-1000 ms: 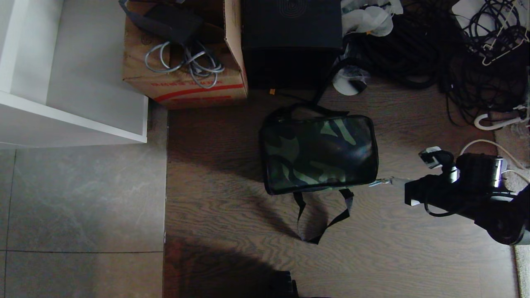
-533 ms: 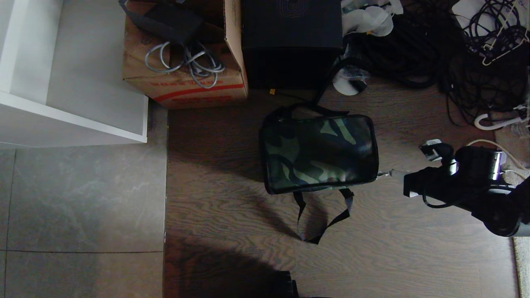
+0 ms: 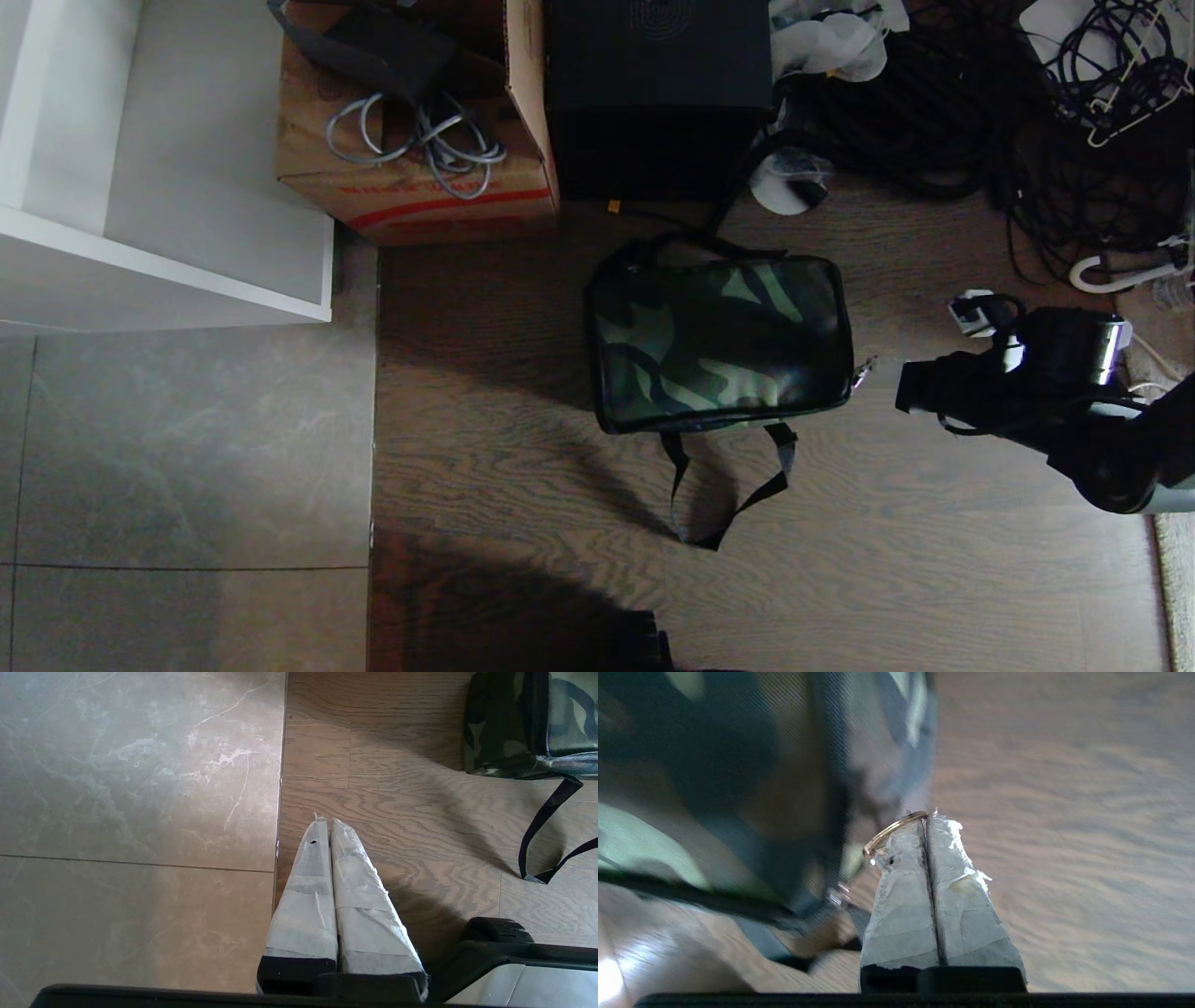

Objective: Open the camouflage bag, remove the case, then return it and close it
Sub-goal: Open the top of the storage box

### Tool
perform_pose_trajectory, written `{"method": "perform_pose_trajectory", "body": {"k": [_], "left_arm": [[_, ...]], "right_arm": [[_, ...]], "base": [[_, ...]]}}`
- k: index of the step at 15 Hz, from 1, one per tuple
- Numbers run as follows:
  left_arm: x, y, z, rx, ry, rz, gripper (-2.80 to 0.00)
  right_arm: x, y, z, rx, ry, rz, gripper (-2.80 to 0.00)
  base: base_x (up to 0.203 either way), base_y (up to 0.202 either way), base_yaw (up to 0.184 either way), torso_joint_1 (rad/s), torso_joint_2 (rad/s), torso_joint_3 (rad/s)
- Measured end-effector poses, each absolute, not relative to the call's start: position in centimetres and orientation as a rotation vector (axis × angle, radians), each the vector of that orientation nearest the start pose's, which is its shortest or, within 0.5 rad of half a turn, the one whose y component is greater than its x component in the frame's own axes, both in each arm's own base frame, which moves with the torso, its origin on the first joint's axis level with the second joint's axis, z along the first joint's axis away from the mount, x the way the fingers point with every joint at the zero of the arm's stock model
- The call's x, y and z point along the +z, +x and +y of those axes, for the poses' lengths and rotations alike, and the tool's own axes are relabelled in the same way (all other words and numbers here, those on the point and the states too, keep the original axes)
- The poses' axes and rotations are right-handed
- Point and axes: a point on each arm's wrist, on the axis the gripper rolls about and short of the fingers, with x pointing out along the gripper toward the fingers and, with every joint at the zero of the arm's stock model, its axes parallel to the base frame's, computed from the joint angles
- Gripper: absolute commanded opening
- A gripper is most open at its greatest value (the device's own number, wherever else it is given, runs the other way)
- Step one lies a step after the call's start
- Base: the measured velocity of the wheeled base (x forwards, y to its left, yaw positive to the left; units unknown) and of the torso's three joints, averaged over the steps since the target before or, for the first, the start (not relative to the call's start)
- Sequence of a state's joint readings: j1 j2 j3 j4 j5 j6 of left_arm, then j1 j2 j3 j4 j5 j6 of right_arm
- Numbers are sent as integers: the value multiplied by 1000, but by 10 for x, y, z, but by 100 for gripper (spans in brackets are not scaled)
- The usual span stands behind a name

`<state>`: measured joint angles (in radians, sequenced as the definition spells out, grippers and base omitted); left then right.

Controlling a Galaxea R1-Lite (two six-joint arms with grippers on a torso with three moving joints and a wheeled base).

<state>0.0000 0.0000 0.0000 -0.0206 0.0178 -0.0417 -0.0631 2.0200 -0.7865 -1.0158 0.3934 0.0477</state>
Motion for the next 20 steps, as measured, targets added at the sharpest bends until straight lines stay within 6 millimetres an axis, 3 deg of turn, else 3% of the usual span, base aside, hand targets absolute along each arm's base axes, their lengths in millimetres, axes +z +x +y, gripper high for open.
{"method": "perform_pose_trajectory", "body": {"k": [10,20], "left_arm": [[78,-23,0,18,-41,-21,-280],[78,-23,0,18,-42,-21,-280]], "right_arm": [[124,369,-10,335,125,151,-280],[141,392,-10,334,228,86,-280]], "base": [[0,0,0,0,0,0],[0,0,0,0,0,0]]}}
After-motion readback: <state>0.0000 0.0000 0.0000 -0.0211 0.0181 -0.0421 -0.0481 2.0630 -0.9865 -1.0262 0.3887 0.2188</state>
